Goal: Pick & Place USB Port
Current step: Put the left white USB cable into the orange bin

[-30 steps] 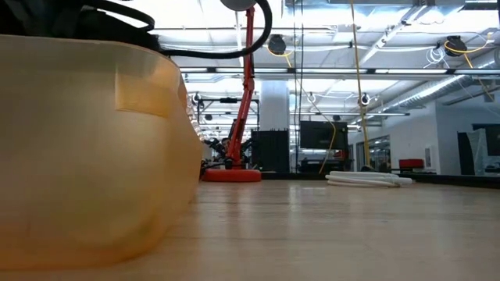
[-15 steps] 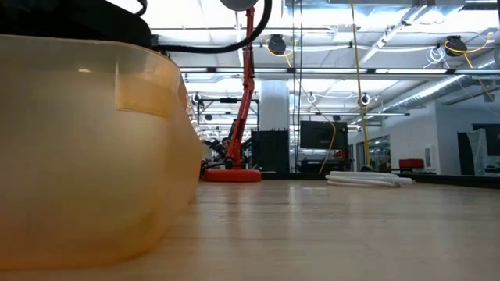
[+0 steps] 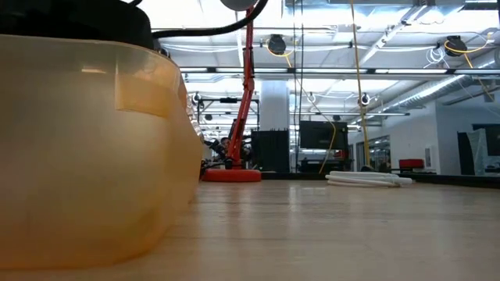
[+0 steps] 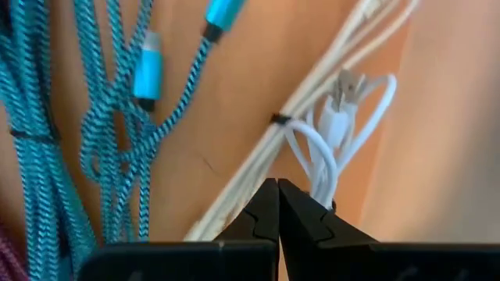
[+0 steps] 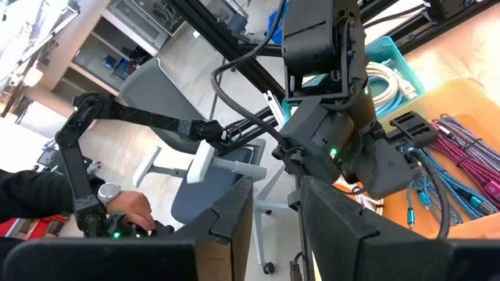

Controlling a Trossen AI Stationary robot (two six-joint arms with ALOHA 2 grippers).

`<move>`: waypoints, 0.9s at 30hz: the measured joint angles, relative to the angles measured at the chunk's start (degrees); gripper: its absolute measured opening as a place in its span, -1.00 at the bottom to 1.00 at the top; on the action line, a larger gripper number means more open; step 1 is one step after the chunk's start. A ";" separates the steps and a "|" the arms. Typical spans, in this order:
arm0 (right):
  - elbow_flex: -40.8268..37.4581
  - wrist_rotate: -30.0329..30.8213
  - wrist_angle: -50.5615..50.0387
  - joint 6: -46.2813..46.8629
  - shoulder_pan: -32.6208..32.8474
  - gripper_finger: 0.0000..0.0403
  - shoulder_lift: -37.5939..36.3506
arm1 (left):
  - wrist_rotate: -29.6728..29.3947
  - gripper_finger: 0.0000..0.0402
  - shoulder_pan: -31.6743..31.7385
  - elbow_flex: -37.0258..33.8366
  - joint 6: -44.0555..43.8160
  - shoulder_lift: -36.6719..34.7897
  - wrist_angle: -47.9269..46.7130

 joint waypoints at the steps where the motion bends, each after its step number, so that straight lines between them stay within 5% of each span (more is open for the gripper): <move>1: 0.00 0.02 0.00 0.00 0.00 -0.50 0.00 | 1.05 -1.00 0.08 0.00 0.45 0.53 0.19; 6: 0.00 0.09 0.16 0.16 -0.21 -0.50 -0.02 | 8.83 -1.00 0.79 0.02 2.63 3.53 2.44; 11: 0.00 0.34 0.18 0.21 -0.22 -0.50 -0.02 | 10.54 -1.00 0.33 0.25 2.10 5.84 7.54; 27: -0.02 2.03 0.23 0.22 -0.26 -0.50 -0.02 | 4.14 -1.00 1.75 0.15 -1.08 5.70 10.01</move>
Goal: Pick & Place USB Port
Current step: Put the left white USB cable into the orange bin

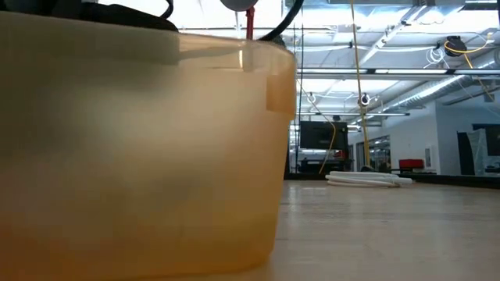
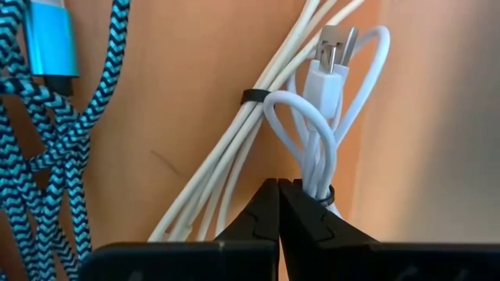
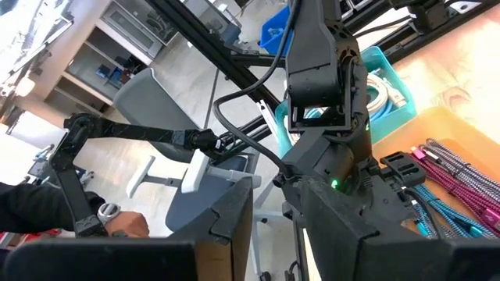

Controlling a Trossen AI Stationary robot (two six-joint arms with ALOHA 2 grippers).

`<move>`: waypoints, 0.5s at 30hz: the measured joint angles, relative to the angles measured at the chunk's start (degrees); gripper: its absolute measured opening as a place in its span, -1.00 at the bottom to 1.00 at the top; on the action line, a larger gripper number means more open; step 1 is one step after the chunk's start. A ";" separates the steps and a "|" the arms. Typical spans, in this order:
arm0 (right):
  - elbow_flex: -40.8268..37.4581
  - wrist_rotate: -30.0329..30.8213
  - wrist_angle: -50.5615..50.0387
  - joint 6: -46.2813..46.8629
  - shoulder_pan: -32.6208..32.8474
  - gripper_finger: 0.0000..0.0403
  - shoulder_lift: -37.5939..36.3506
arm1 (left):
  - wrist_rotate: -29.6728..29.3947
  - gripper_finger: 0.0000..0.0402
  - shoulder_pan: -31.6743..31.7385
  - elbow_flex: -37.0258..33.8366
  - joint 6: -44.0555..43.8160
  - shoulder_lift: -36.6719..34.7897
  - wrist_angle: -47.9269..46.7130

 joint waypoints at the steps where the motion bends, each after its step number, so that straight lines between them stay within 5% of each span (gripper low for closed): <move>1: 0.00 0.00 -0.01 0.00 0.00 -0.50 0.00 | -0.42 -1.00 -0.11 0.00 -0.12 0.00 -0.39; 15: 0.00 0.02 -0.01 -0.15 -0.48 -0.50 0.00 | -9.40 -1.00 -0.59 -0.44 -1.95 -3.81 -0.12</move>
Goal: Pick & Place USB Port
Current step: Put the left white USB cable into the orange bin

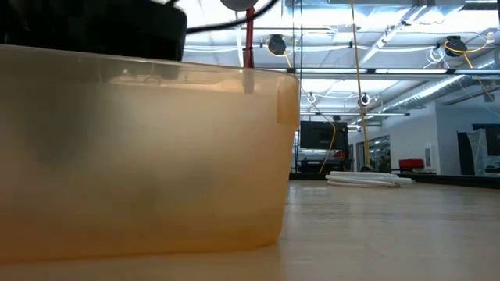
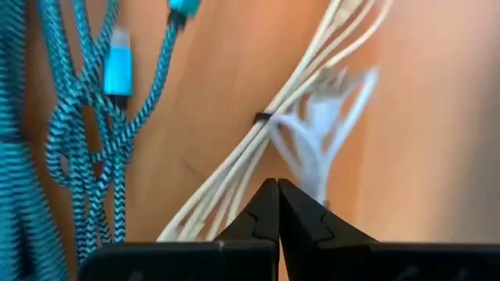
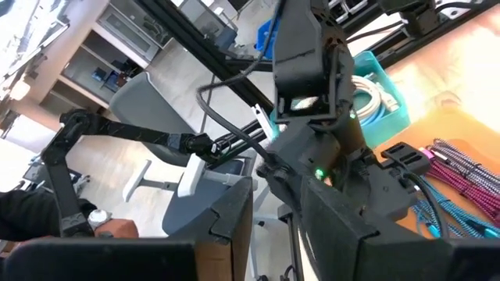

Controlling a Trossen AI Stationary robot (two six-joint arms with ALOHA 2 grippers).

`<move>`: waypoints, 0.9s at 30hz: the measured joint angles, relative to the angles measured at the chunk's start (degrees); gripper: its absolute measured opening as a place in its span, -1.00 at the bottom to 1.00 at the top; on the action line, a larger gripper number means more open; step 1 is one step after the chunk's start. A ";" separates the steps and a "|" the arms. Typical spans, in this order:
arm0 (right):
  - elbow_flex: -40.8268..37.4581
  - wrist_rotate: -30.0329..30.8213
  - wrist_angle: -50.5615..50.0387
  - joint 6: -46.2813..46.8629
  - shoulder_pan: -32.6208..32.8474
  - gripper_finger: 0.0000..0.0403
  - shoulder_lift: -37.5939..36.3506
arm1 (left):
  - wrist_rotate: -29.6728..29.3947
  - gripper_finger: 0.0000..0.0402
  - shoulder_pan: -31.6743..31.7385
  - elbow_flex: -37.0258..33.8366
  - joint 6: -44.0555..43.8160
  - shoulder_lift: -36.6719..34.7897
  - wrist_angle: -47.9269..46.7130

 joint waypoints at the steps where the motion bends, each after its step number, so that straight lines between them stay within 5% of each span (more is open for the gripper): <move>1: 0.00 0.00 -0.04 -0.02 -0.08 -0.50 0.00 | -0.25 -1.00 0.06 0.09 -0.17 -0.40 -0.13; 27: 0.00 -0.07 -0.02 -0.48 -0.48 -0.50 0.00 | -1.43 -1.00 3.01 0.22 0.70 -0.05 -0.11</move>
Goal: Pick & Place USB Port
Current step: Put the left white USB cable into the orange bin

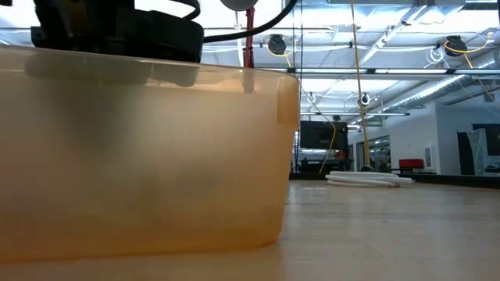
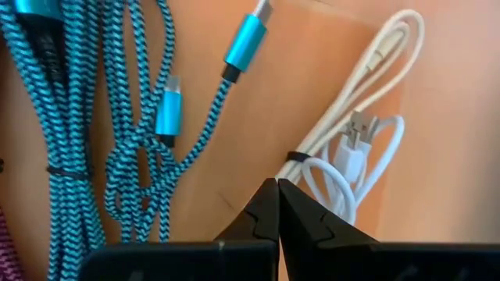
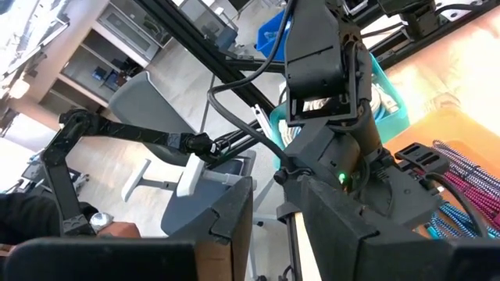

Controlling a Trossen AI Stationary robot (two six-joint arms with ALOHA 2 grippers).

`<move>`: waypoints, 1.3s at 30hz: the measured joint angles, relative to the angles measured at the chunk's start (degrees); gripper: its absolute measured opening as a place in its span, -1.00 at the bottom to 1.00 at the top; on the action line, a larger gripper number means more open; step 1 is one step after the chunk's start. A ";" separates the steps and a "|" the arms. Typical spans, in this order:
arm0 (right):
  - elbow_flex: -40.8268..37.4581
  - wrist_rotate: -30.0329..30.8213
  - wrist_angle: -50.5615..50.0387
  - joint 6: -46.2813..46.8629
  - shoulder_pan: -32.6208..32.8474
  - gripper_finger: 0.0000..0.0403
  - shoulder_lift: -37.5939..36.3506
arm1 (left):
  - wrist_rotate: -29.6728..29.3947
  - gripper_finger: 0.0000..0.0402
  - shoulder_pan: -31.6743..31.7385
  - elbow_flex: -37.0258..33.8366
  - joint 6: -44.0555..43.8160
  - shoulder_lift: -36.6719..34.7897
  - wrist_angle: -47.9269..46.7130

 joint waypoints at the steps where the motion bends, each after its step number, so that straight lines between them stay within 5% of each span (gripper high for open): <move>1: 0.00 0.00 0.00 0.02 0.00 -0.50 0.00 | 0.36 -1.00 -0.01 0.00 0.16 -0.02 0.04; 14: 0.00 0.03 -0.01 0.20 0.00 -0.50 0.00 | 1.82 -1.00 -2.05 0.07 0.25 0.37 -0.12; 31: 0.00 0.13 0.00 0.00 0.00 -0.50 0.00 | -3.73 -1.00 -0.44 0.09 -0.74 0.37 -4.35; 39: 0.00 0.11 0.00 0.00 0.00 -0.50 0.00 | -9.32 -1.00 -0.48 0.17 -9.47 0.35 -8.58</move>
